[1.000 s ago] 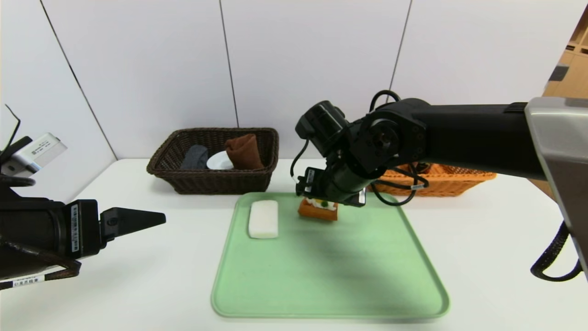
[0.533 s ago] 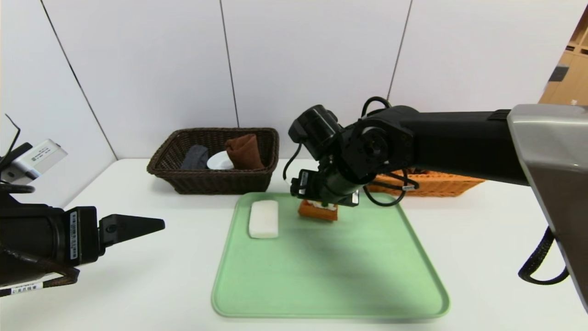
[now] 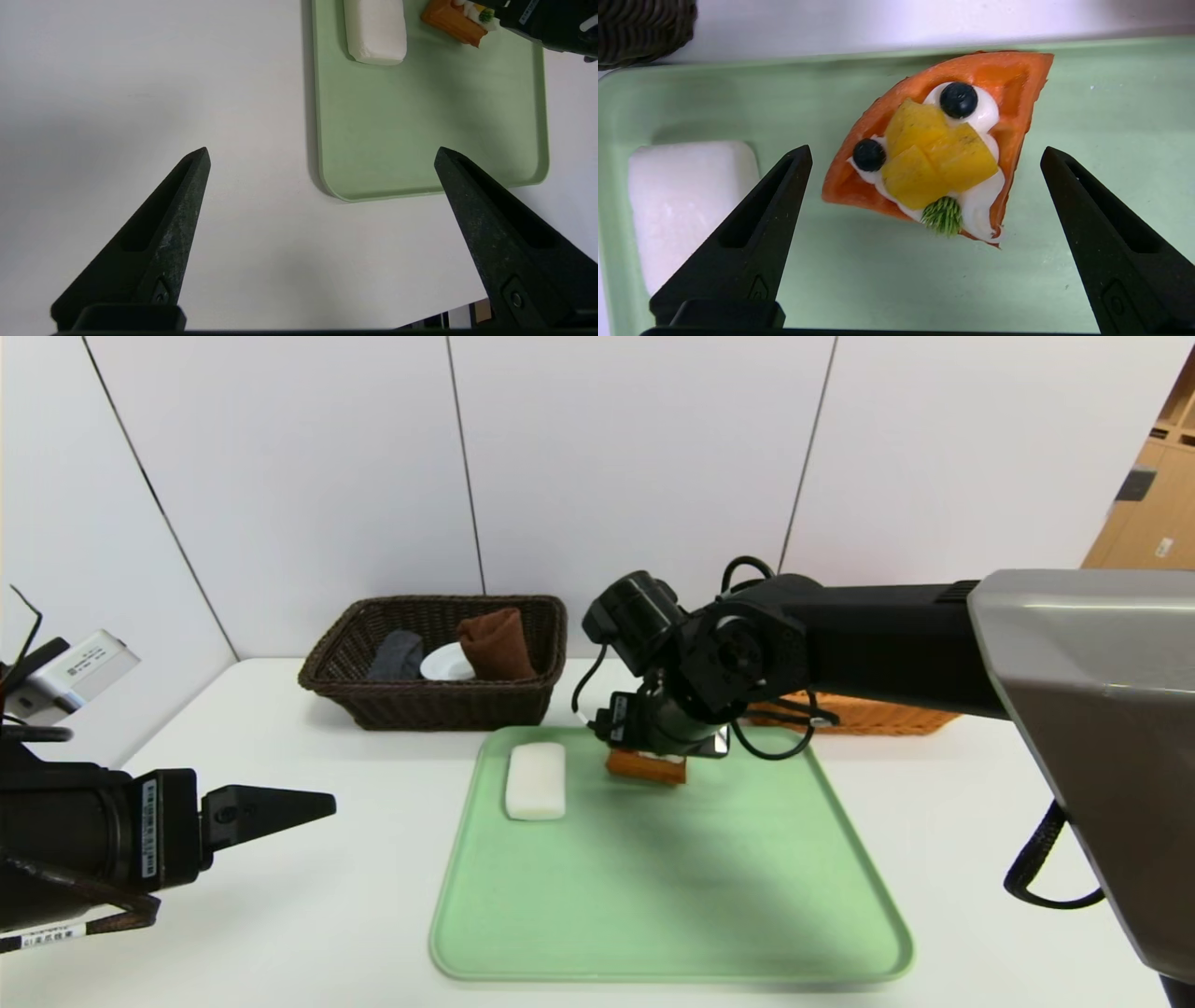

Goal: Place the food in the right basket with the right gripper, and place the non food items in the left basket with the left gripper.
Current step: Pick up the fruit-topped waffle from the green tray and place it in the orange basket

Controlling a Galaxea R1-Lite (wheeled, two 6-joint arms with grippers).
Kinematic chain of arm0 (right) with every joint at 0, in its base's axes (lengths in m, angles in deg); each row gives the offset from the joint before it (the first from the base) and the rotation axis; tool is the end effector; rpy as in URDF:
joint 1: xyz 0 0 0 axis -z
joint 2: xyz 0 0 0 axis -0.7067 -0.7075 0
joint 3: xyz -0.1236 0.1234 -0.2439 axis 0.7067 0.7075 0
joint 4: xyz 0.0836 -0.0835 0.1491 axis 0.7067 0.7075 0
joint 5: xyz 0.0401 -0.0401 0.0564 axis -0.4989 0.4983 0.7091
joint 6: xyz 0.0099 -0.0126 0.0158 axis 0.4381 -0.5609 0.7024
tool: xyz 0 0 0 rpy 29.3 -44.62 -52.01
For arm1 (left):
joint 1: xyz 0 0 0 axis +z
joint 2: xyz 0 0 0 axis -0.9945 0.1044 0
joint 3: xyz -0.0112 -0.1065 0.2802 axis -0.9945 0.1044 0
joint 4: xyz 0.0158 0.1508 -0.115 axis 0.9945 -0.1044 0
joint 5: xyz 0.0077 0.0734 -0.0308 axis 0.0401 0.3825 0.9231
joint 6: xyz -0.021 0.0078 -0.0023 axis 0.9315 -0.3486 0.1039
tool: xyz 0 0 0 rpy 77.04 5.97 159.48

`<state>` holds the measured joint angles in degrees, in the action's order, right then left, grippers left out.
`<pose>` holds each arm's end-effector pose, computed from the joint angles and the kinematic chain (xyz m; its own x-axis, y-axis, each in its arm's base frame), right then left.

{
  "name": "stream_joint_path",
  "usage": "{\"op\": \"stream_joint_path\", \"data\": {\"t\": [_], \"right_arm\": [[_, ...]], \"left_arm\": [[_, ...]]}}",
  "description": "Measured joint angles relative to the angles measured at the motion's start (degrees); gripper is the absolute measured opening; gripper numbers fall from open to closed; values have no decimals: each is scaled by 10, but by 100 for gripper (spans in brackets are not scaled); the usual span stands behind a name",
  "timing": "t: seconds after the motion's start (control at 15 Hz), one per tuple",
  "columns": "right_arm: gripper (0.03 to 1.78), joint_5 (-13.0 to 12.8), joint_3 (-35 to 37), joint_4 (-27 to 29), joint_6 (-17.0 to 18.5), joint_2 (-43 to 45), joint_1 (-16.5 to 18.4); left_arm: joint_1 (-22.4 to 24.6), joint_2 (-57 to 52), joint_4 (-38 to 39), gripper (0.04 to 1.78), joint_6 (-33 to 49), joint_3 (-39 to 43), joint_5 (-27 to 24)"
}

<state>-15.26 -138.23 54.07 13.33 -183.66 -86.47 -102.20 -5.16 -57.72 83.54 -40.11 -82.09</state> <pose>0.3328 0.2840 0.1702 0.6359 0.1001 -0.7653 0.0001 0.9915 0.1298 0.1323 -0.0466 0.2374 0.7283 -0.3817 -0.5692 0.1055 0.8831 -0.4572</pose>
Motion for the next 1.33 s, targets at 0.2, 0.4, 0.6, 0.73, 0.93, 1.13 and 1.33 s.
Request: {"op": "stream_joint_path", "data": {"t": [0.2, 0.4, 0.6, 0.73, 0.93, 1.13, 1.33], "right_arm": [[170, -3, 0, -3, -12, -5, 2], [170, -3, 0, -25, -14, -11, 2], [170, -3, 0, -27, -16, -18, 2], [170, -4, 0, -27, -17, -23, 4], [170, -14, 0, -28, -24, -29, 8], [170, -15, 0, -36, -25, -34, 9], [170, -15, 0, -40, -26, -41, 10]], "left_arm": [[0, -1, 0, 169, 0, 0, -9], [0, -2, 0, 169, -2, 1, -10], [0, -4, 0, 169, -2, 1, -10], [0, -4, 0, 169, -2, 1, -10], [0, -6, 0, 169, -2, 4, -9], [0, -7, 0, 169, -2, 7, -9], [0, -8, 0, 169, -2, 10, -9]]}}
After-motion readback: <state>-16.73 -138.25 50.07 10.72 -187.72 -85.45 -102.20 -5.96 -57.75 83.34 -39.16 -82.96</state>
